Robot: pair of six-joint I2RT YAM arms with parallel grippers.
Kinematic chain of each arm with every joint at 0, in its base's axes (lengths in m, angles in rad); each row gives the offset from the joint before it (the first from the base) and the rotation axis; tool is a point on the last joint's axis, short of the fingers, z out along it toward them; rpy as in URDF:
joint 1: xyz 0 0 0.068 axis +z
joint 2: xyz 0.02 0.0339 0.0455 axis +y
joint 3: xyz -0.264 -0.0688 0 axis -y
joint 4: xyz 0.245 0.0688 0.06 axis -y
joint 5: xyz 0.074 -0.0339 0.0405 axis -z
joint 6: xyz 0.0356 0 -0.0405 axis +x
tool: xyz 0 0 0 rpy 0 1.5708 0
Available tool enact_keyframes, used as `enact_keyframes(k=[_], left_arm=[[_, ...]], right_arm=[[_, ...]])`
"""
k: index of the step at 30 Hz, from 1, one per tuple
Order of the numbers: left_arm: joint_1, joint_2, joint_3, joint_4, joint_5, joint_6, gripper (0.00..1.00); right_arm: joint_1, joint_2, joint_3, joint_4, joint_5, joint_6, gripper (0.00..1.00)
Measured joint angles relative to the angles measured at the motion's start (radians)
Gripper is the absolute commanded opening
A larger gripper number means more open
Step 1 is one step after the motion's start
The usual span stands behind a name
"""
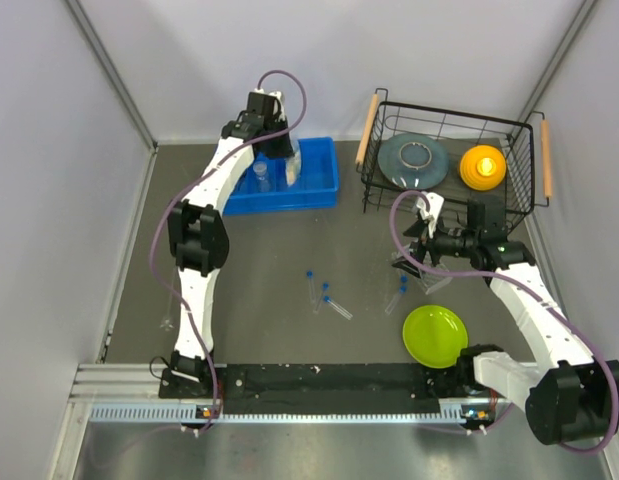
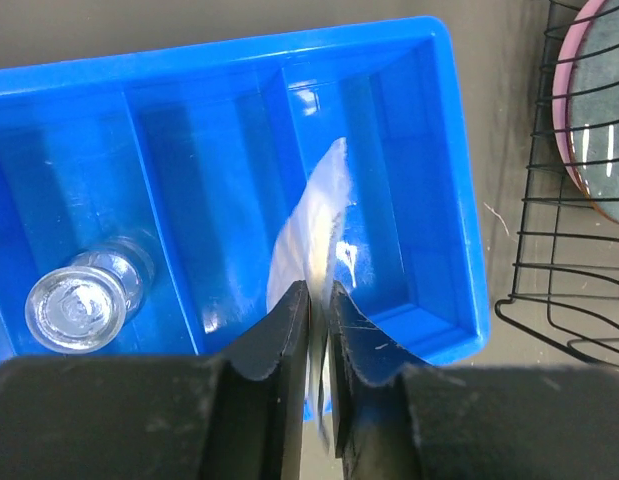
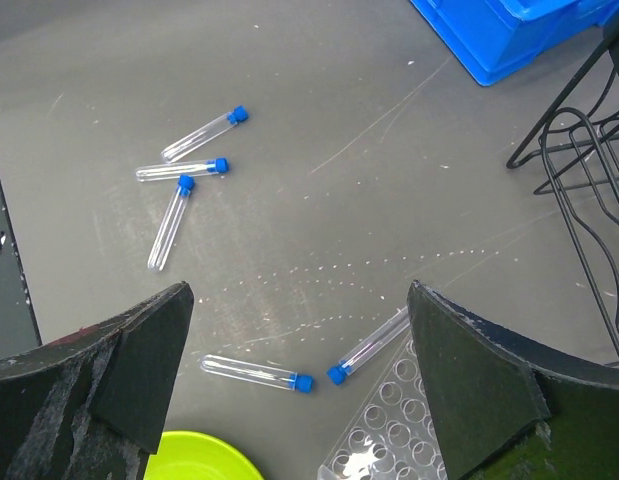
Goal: Organize the chemistry lab equipment
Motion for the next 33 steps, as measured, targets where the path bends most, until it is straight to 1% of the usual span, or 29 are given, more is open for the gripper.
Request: enact_keyframes(k=[2,3,4,6,7,10,11,13,14,16,17,19,24,26,27,28,30,33], left_arm=[[0.002,0.015,0.008,-0.001,0.000,-0.005,0.30],[0.004,0.020,0.010,-0.002,0.000,-0.008,0.37],[0.005,0.023,0.011,-0.002,0.000,-0.011,0.40],[0.007,0.024,0.013,-0.007,0.000,-0.016,0.45],[0.008,0.024,0.018,-0.010,0.000,-0.016,0.50],[0.011,0.023,0.035,-0.012,0.001,-0.016,0.56],[0.013,0.021,0.038,-0.013,0.001,-0.013,0.61],[0.016,0.011,0.038,-0.019,0.000,-0.006,0.66],[0.017,0.001,0.030,-0.021,0.000,-0.001,0.69],[0.019,-0.041,-0.009,-0.020,0.000,0.015,0.73],[0.020,-0.084,-0.050,-0.022,-0.003,0.024,0.77],[0.021,-0.167,-0.124,-0.011,-0.010,0.042,0.80],[0.023,-0.461,-0.346,0.029,-0.051,0.081,0.88],[0.023,-0.610,-0.453,0.059,-0.076,0.100,0.91],[0.024,-0.643,-0.474,0.060,-0.080,0.104,0.93],[0.024,-0.704,-0.528,0.094,-0.092,0.111,0.95],[0.025,-0.809,-0.624,0.112,-0.119,0.122,0.98],[0.029,-0.981,-0.816,0.137,-0.175,0.127,0.99]], right_arm=[[0.000,0.000,0.000,0.000,0.000,0.000,0.89],[0.000,0.000,0.000,0.000,0.000,0.000,0.89],[0.000,0.000,0.000,0.000,0.000,0.000,0.90],[0.000,0.000,0.000,0.000,0.000,0.000,0.90],[0.000,0.000,0.000,0.000,0.000,0.000,0.90],[0.000,0.000,0.000,0.000,0.000,-0.001,0.90],[0.000,0.001,0.000,0.000,0.001,-0.001,0.90],[0.000,0.001,0.000,0.000,0.003,-0.002,0.90],[0.000,0.001,0.000,0.000,0.005,-0.002,0.90],[0.000,0.001,-0.002,0.000,0.009,-0.008,0.90],[0.000,0.001,-0.005,0.002,0.011,-0.009,0.91],[0.000,0.002,-0.007,0.000,0.016,-0.010,0.92],[0.000,0.001,-0.014,0.003,0.037,-0.024,0.99],[0.000,0.001,-0.019,0.004,0.047,-0.031,0.99],[0.000,0.001,-0.021,0.006,0.051,-0.034,0.99],[0.000,0.001,-0.021,0.006,0.053,-0.035,0.99],[0.000,0.001,-0.021,0.006,0.053,-0.039,0.99],[0.000,0.001,-0.021,0.006,0.056,-0.043,0.99]])
